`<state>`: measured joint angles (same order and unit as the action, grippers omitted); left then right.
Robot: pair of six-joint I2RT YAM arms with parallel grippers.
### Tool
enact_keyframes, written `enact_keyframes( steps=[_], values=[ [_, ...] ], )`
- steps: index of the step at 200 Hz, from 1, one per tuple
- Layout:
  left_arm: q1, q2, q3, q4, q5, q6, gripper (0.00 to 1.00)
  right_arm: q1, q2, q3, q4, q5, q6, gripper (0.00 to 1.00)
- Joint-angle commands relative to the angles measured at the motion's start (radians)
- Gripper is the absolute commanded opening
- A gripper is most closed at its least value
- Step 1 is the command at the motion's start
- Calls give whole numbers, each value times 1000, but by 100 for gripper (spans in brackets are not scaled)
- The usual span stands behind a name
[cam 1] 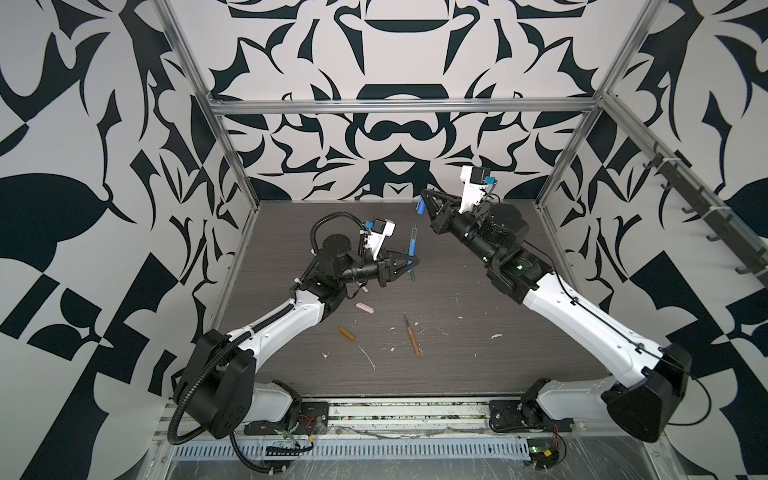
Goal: Insert the pens into the pen caps
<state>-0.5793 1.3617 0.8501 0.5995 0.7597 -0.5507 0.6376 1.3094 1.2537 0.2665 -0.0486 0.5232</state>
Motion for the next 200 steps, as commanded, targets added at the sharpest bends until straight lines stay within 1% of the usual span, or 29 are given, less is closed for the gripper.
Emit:
enact_keyframes(
  steps=[1,56,130,174,200],
  values=[
    [-3,0,1,-1,10,14,0,10,-40,11,28,-20,13,3],
    [-2,-4,1,-3,9,14,0,25,-21,-20,15,-30,27,2],
    [-4,-6,0,-1,1,14,0,31,-57,-54,-19,-25,14,2],
    [-3,-13,-6,-1,-16,15,0,31,-59,-91,-64,-80,65,3],
    [-3,-11,-6,1,-16,15,0,32,-68,-120,-95,-103,69,4]
  ],
)
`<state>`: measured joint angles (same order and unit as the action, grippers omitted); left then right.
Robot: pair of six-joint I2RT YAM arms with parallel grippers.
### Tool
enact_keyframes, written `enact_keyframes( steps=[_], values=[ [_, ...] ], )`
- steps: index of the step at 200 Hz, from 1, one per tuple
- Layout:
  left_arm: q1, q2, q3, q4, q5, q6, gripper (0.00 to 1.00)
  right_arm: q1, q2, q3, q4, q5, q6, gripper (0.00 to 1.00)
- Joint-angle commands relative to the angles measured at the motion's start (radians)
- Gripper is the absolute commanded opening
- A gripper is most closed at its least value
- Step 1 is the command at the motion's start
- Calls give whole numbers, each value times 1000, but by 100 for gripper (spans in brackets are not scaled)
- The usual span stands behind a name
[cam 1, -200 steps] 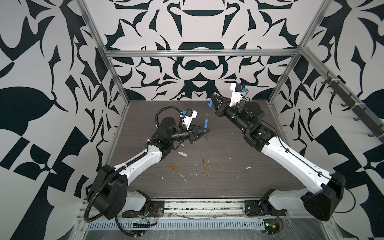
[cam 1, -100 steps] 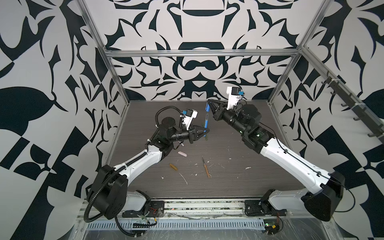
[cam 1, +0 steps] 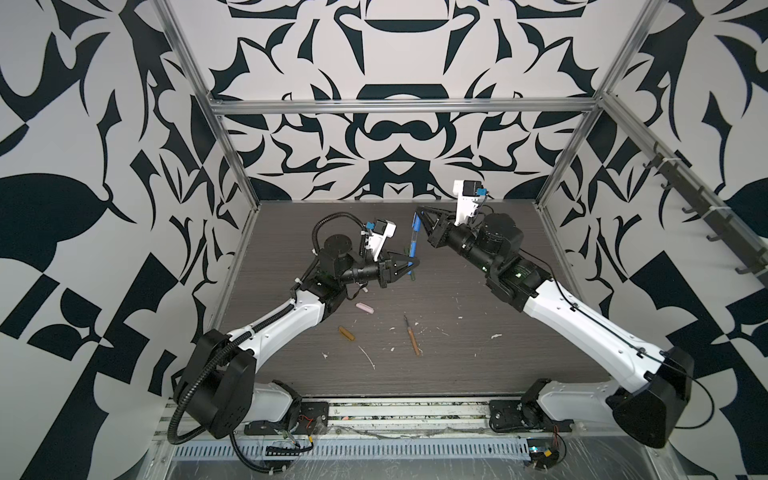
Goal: Insert the pens into the pen caps
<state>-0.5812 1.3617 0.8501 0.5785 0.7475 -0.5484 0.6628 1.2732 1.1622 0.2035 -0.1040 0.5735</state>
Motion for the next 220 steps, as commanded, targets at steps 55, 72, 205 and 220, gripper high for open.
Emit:
enact_keyframes(
  steps=[55,72,205,220],
  values=[
    [-2,-20,-17,37,-19,2,0,13,-28,-52,-19,-126,59,6],
    [0,-36,-30,43,-46,5,0,20,-29,-66,-35,-152,67,7],
    [-1,-8,-9,1,-18,44,0,34,-113,102,-343,-101,-82,34],
    [-1,-3,-8,-1,-14,46,0,34,-118,115,-345,-89,-92,35]
  ],
)
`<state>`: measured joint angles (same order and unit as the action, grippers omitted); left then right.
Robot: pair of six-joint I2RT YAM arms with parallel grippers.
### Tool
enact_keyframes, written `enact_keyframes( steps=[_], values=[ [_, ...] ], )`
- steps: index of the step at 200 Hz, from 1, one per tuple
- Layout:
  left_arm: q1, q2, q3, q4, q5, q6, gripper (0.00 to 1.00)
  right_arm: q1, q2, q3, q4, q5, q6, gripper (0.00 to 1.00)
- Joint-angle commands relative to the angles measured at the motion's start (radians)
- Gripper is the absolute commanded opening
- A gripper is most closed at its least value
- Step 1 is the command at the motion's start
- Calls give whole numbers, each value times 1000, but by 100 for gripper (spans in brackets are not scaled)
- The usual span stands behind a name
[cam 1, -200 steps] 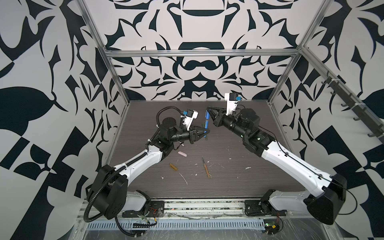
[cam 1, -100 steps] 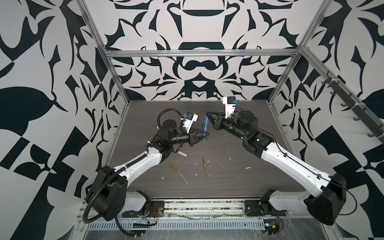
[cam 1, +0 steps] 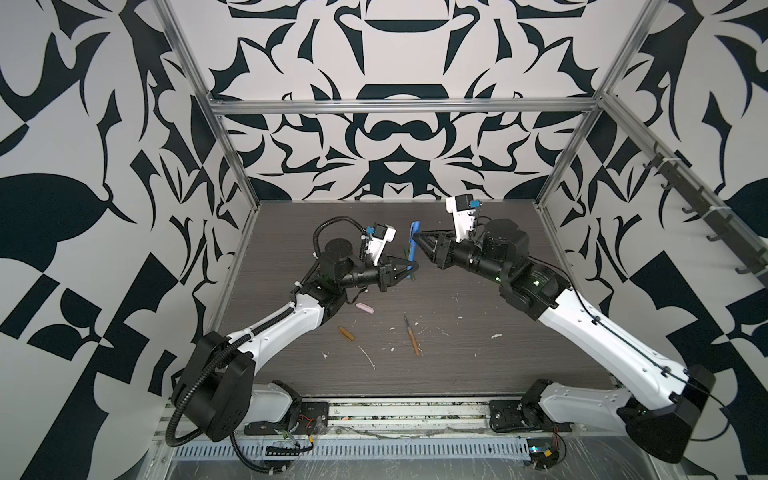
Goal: Insert the pens into the pen caps
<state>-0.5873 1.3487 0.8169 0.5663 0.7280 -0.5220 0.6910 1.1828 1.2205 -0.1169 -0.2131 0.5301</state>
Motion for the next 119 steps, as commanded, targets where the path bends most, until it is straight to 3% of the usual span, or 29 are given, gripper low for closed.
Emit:
enact_keyframes(
  steps=[1,58,119],
  values=[
    [5,10,27,11,6,21,0,5,-28,58,-25,22,-51,35],
    [-2,4,27,11,20,49,0,-18,87,215,-115,98,-86,34],
    [-6,-5,27,0,19,60,0,-19,155,234,-143,-29,-68,26]
  ],
)
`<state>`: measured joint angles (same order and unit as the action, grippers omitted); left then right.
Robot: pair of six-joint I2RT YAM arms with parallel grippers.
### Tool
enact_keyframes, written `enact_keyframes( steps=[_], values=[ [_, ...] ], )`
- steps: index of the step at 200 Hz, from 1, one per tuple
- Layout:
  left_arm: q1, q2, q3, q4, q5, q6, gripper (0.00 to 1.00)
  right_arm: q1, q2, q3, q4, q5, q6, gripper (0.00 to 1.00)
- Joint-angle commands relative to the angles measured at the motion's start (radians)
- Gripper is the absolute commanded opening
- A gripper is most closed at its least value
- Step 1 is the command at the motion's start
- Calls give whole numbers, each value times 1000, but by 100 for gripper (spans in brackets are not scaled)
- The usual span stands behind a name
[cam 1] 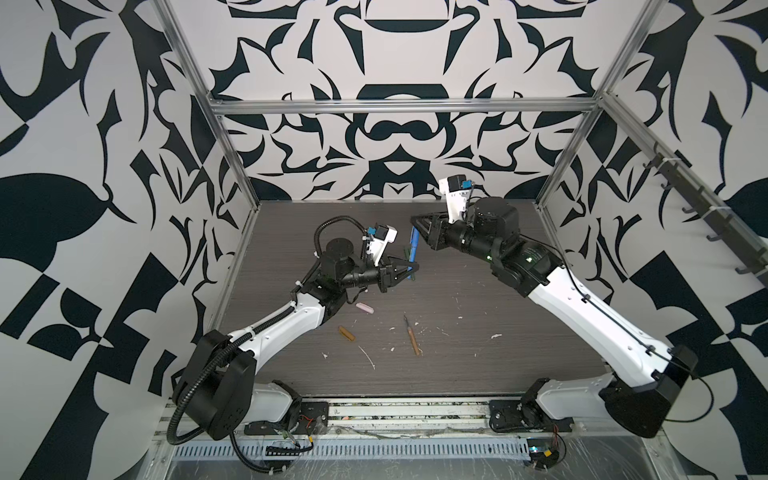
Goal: Insert the pens into the pen caps
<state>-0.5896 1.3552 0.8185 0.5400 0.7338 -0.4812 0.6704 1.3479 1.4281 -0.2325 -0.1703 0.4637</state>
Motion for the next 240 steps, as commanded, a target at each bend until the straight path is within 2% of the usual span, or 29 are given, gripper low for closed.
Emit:
enact_keyframes(
  steps=[1,36,62,138,205,227,240],
  values=[
    [-4,-11,25,26,13,19,0,1,-10,25,-26,-74,-2,26],
    [-3,-15,24,30,12,21,0,1,-24,-20,-29,-102,3,21],
    [-3,-14,25,30,15,21,0,1,-51,-43,-29,-39,-11,29],
    [-8,-7,30,24,26,22,0,-22,-97,-5,-36,38,-64,32],
    [-12,-12,31,25,35,26,0,-47,-22,20,-43,-6,-25,33],
    [-13,-9,32,25,38,26,0,-48,-5,19,-39,-91,-12,30],
    [-13,-11,31,25,38,26,0,-47,-8,9,-36,-109,-10,23]
  ],
)
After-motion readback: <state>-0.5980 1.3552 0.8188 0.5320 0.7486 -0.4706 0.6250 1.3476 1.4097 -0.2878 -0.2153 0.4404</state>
